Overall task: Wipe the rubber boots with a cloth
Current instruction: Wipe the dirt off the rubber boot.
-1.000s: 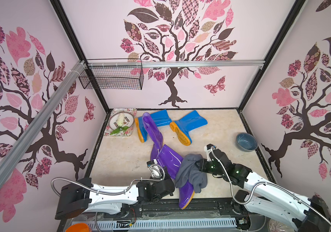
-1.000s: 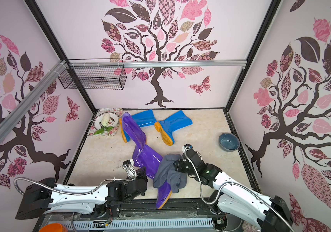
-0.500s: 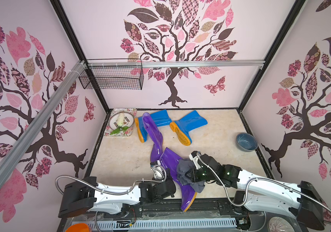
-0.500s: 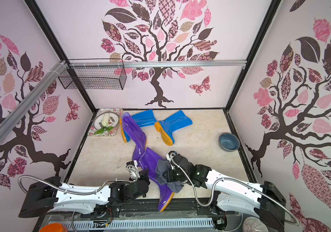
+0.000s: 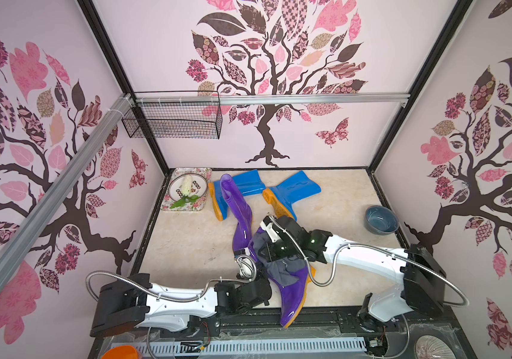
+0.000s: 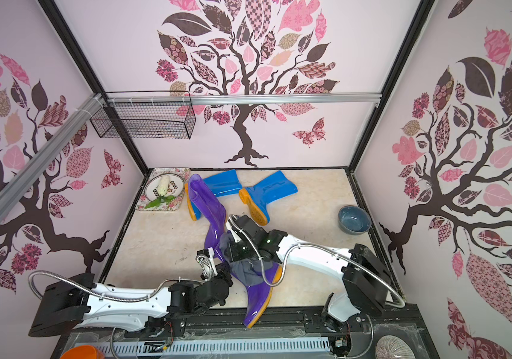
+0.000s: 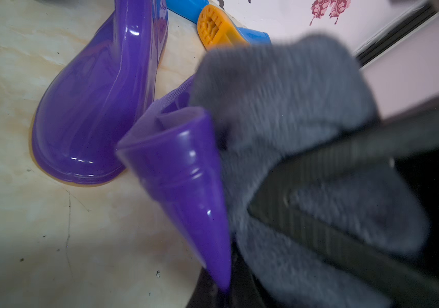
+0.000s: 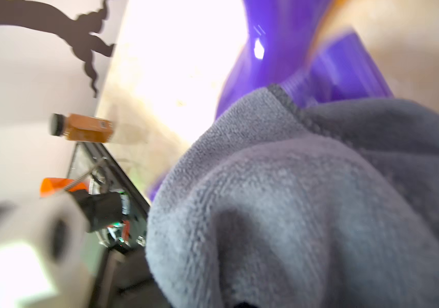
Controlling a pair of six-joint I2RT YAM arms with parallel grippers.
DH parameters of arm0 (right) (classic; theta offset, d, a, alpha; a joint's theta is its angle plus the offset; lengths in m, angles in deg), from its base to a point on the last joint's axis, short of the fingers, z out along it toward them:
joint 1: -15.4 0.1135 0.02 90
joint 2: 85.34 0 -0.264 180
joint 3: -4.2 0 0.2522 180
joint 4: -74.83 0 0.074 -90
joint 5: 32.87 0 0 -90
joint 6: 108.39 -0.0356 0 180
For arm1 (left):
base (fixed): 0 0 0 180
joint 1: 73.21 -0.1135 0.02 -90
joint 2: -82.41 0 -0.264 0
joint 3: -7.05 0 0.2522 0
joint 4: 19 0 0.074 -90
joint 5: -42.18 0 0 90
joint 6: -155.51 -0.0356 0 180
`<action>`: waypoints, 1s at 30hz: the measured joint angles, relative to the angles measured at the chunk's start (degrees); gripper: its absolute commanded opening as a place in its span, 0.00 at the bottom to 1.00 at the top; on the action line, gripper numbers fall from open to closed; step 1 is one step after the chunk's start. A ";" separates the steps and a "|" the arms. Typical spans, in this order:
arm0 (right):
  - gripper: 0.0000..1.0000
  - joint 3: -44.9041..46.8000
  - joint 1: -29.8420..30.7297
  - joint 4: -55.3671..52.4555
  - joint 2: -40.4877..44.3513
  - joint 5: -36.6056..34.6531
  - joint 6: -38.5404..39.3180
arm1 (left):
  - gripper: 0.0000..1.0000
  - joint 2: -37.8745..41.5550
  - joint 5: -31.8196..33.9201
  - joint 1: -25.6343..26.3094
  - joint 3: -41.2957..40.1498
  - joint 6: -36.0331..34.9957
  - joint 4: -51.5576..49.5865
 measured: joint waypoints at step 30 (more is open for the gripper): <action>0.00 17.42 -1.40 -2.99 15.45 -1.27 -3.58 | 0.00 2.38 0.66 0.28 -3.39 -5.27 3.72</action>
